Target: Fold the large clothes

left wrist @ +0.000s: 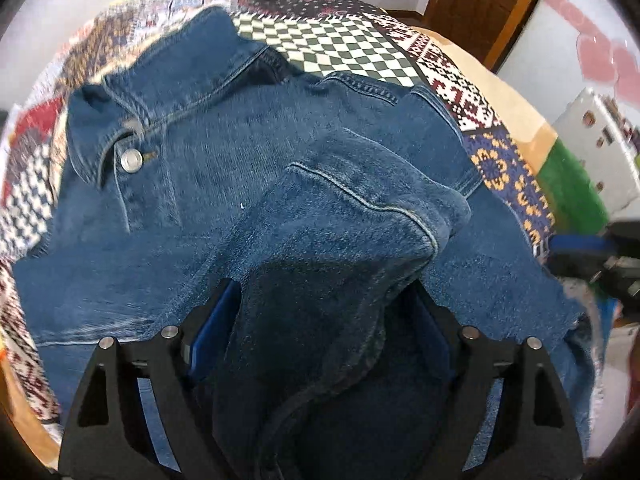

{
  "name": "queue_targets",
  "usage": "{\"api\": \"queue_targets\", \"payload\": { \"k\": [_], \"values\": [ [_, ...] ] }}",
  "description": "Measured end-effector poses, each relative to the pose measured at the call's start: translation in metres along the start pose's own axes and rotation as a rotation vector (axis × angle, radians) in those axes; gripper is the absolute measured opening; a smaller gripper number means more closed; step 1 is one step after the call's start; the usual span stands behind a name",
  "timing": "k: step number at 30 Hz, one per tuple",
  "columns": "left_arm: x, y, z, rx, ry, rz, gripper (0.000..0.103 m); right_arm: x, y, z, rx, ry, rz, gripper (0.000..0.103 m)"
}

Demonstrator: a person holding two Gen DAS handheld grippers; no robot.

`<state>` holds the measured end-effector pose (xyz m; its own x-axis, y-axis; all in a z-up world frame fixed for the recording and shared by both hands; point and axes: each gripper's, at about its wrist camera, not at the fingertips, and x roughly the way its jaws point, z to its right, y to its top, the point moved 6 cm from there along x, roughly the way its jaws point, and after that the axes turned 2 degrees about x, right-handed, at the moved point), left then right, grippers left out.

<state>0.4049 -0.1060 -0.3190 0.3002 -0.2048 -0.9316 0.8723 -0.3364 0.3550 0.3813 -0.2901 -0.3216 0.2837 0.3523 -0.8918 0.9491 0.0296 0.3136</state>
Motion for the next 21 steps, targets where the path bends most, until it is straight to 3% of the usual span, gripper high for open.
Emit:
{"api": "queue_targets", "payload": {
  "k": [1, 4, 6, 7, 9, 16, 21],
  "values": [
    [-0.001, 0.001, -0.003, -0.008, 0.012, 0.004, 0.07, 0.004, -0.001, -0.001, -0.004, 0.0, -0.008, 0.012],
    [-0.006, 0.003, -0.001, 0.001, 0.018, 0.019, 0.055, 0.014, -0.003, -0.005, -0.023, -0.019, -0.017, 0.012],
    [-0.015, 0.006, -0.001, 0.024, 0.057, 0.048, 0.029, 0.015, -0.004, -0.009, -0.039, -0.039, -0.014, 0.012],
    [-0.018, 0.008, -0.002, 0.025, 0.062, 0.058, 0.021, 0.015, -0.004, -0.01, -0.047, -0.05, -0.012, 0.012],
    [-0.033, 0.016, -0.009, -0.004, 0.05, 0.1, 0.013, 0.013, -0.004, -0.012, -0.056, -0.063, -0.006, 0.012],
    [-0.111, 0.042, -0.043, -0.057, 0.081, 0.304, 0.009, 0.008, -0.003, -0.018, -0.076, -0.089, 0.003, 0.012],
    [-0.165, 0.032, -0.082, -0.123, 0.112, 0.416, 0.009, 0.0, 0.003, -0.026, -0.097, -0.1, 0.019, 0.012]
  ]
}}
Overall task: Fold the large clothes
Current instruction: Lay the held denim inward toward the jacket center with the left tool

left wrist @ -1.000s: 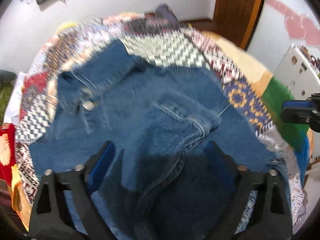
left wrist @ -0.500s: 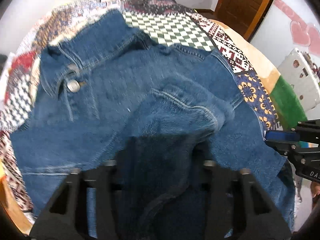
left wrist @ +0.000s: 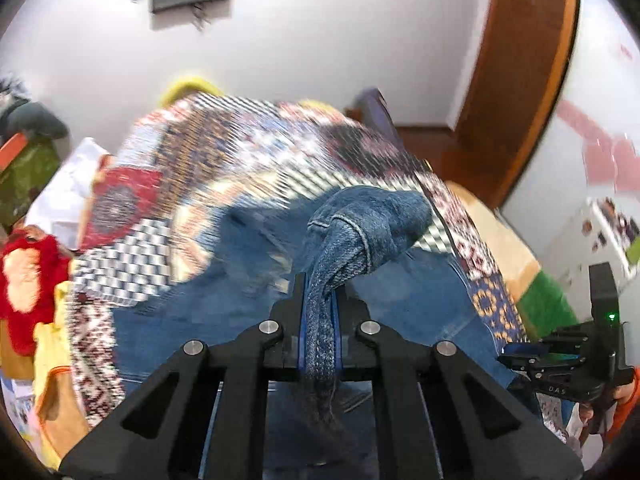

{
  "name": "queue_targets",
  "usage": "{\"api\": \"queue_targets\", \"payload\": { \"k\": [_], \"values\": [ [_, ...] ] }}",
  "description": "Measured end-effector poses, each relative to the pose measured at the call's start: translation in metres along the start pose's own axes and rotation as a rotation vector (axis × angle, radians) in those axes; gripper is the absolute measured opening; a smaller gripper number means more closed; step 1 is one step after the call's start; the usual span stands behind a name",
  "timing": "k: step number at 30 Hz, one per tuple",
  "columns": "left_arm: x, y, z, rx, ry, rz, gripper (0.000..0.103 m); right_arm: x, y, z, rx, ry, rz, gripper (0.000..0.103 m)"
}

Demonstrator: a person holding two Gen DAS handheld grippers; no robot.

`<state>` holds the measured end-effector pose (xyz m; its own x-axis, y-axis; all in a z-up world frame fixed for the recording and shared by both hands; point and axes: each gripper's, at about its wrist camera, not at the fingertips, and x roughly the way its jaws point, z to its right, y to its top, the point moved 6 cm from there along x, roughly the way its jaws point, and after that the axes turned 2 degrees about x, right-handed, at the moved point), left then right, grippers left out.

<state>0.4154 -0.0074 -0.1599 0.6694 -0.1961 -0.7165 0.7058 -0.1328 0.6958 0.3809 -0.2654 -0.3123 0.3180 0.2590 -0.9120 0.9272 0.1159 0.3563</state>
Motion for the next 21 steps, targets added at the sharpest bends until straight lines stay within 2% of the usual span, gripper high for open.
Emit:
{"api": "queue_targets", "payload": {
  "k": [5, 8, 10, 12, 16, 20, 21],
  "values": [
    [-0.032, -0.013, -0.057, -0.08, 0.06, 0.044, 0.009, -0.026, 0.028, -0.02, -0.05, -0.009, 0.09, 0.012],
    [-0.039, -0.031, -0.086, -0.131, 0.086, 0.042, 0.009, -0.029, 0.041, -0.034, -0.073, -0.002, 0.108, 0.012],
    [-0.038, -0.049, -0.104, -0.174, 0.086, 0.025, 0.01, -0.021, 0.045, -0.042, -0.079, 0.005, 0.088, 0.012],
    [-0.03, -0.067, -0.116, -0.204, 0.077, -0.008, 0.012, -0.006, 0.044, -0.05, -0.083, 0.02, 0.043, 0.012],
    [0.0, -0.125, -0.145, -0.277, 0.06, -0.14, 0.017, 0.036, 0.027, -0.055, -0.088, -0.004, -0.072, 0.012],
    [0.024, -0.175, -0.159, -0.336, 0.027, -0.237, 0.021, 0.039, 0.019, -0.053, -0.094, 0.001, -0.048, 0.012],
    [0.025, -0.183, -0.161, -0.334, 0.034, -0.244, 0.026, 0.039, 0.017, -0.052, -0.091, -0.006, -0.052, 0.012]
  ]
}}
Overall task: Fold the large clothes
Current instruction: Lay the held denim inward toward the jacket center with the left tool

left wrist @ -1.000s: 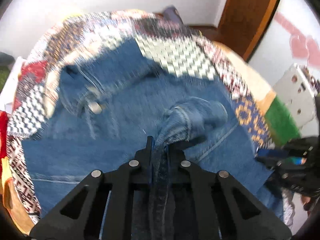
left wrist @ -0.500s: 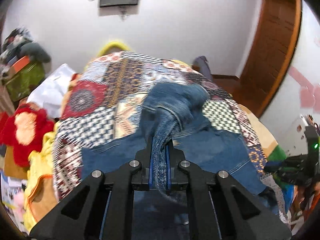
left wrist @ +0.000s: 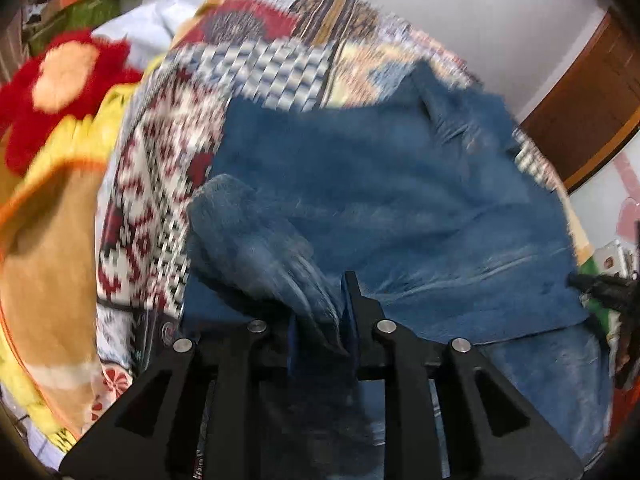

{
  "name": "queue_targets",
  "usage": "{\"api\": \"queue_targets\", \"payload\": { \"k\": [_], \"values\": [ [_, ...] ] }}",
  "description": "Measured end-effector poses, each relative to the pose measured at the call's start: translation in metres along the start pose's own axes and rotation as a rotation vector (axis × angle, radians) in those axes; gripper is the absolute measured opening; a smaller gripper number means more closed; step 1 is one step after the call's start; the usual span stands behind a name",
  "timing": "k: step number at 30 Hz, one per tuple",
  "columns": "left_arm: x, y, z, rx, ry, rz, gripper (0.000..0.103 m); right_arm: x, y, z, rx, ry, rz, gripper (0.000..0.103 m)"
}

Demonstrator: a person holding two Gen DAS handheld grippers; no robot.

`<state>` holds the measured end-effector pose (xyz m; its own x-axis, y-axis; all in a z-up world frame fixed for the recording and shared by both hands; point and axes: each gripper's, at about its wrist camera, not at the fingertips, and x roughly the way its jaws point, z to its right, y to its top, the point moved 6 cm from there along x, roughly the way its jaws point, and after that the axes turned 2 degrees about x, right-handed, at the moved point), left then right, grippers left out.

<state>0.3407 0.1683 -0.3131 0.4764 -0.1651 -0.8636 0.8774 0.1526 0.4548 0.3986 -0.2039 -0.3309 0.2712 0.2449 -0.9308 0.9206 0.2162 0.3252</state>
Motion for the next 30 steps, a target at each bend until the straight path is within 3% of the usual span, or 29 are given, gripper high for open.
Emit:
{"api": "queue_targets", "payload": {
  "k": [2, 4, 7, 9, 12, 14, 17, 22, 25, 30],
  "values": [
    [0.006, -0.012, -0.008, -0.019, -0.02, -0.009, 0.032, -0.001, -0.003, 0.004, 0.012, -0.011, -0.006, 0.012],
    [0.008, -0.021, -0.017, -0.045, -0.012, -0.008, 0.05, 0.0, -0.006, 0.009, 0.008, -0.026, -0.009, 0.012],
    [0.011, -0.036, -0.029, -0.052, 0.008, -0.039, 0.053, -0.003, -0.012, 0.012, -0.001, -0.05, -0.007, 0.012],
    [0.01, -0.044, -0.036, -0.063, 0.033, -0.058, 0.066, -0.004, -0.015, 0.013, -0.007, -0.052, -0.001, 0.012],
    [0.003, -0.056, -0.044, -0.082, 0.039, -0.059, 0.075, -0.007, -0.022, 0.015, -0.016, -0.086, -0.008, 0.013],
    [-0.005, -0.059, -0.047, -0.097, 0.042, -0.047, 0.076, -0.009, -0.028, 0.018, -0.033, -0.126, -0.015, 0.013],
    [-0.017, -0.06, -0.05, -0.107, 0.052, -0.042, 0.076, -0.013, -0.033, 0.022, -0.021, -0.101, -0.004, 0.013],
    [-0.04, -0.047, -0.051, -0.043, 0.147, -0.014, 0.076, -0.018, -0.032, 0.035, 0.021, -0.127, -0.037, 0.013],
    [-0.051, -0.031, -0.049, -0.025, 0.177, 0.018, 0.077, -0.023, -0.02, 0.039, 0.062, -0.082, -0.01, 0.013],
    [-0.051, -0.009, -0.041, 0.01, 0.208, 0.04, 0.08, -0.022, 0.016, 0.031, 0.032, -0.101, 0.047, 0.013]
  ]
}}
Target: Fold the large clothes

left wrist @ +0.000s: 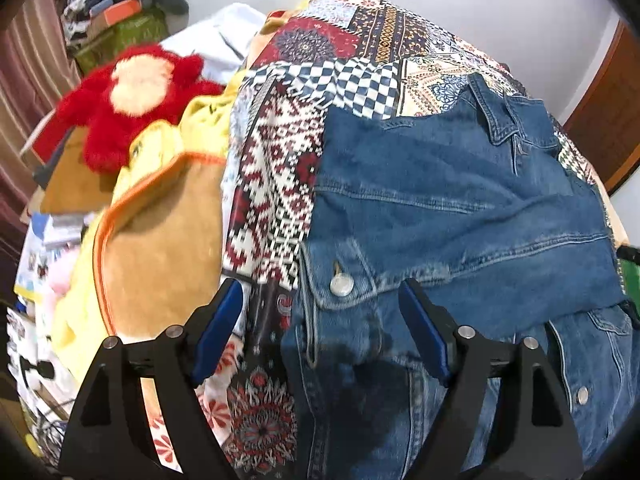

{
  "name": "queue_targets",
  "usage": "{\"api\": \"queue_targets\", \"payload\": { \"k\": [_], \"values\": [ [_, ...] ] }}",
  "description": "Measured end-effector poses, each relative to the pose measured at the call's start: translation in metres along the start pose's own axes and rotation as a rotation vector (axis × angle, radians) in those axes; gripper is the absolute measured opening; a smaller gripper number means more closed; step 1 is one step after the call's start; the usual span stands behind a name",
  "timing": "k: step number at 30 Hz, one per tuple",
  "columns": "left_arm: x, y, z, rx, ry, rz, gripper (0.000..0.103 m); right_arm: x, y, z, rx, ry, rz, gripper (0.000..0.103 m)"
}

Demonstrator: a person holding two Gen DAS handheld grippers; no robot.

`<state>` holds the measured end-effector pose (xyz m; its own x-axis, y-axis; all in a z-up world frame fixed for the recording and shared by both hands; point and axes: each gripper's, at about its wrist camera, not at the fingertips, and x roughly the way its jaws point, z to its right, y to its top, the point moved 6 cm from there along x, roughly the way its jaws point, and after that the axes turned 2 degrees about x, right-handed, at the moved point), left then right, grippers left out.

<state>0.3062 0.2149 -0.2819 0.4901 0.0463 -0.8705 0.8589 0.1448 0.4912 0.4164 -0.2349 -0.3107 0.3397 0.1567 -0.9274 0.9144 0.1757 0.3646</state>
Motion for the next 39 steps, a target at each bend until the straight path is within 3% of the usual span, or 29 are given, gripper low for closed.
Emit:
{"api": "queue_targets", "payload": {
  "k": [4, 9, 14, 16, 17, 18, 24, 29, 32, 39],
  "values": [
    [0.016, 0.004, 0.018, 0.042, -0.006, -0.026, 0.081, 0.03, 0.008, -0.012, -0.095, -0.107, -0.037, 0.013],
    [0.038, -0.006, 0.036, 0.104, 0.006, -0.074, 0.081, 0.038, -0.003, -0.017, -0.245, -0.248, 0.024, 0.013],
    [0.064, -0.02, 0.041, 0.131, 0.018, -0.138, 0.086, 0.033, -0.005, -0.003, -0.192, -0.188, 0.023, 0.017],
    [0.073, -0.027, 0.042, 0.156, 0.049, -0.146, 0.094, 0.031, -0.006, 0.005, -0.165, -0.225, 0.028, 0.046],
    [0.076, -0.03, 0.043, 0.166, 0.055, -0.142, 0.094, 0.028, -0.007, 0.012, -0.162, -0.288, 0.044, 0.076],
    [0.076, -0.031, 0.043, 0.173, 0.059, -0.133, 0.095, 0.026, -0.009, 0.015, -0.164, -0.312, 0.06, 0.084],
    [0.064, -0.023, 0.036, 0.172, 0.058, -0.123, 0.094, 0.013, -0.018, 0.03, -0.081, -0.163, 0.042, 0.084],
    [0.041, 0.01, 0.022, 0.157, 0.069, -0.031, 0.094, -0.005, -0.004, 0.03, 0.006, 0.005, 0.064, 0.084],
    [0.044, 0.032, 0.016, 0.145, 0.058, -0.019, 0.094, -0.011, 0.01, 0.027, 0.048, 0.089, 0.084, 0.084],
    [0.082, 0.071, 0.006, 0.075, -0.012, -0.076, 0.094, 0.009, 0.041, 0.031, 0.083, 0.111, 0.081, 0.084]
  ]
}}
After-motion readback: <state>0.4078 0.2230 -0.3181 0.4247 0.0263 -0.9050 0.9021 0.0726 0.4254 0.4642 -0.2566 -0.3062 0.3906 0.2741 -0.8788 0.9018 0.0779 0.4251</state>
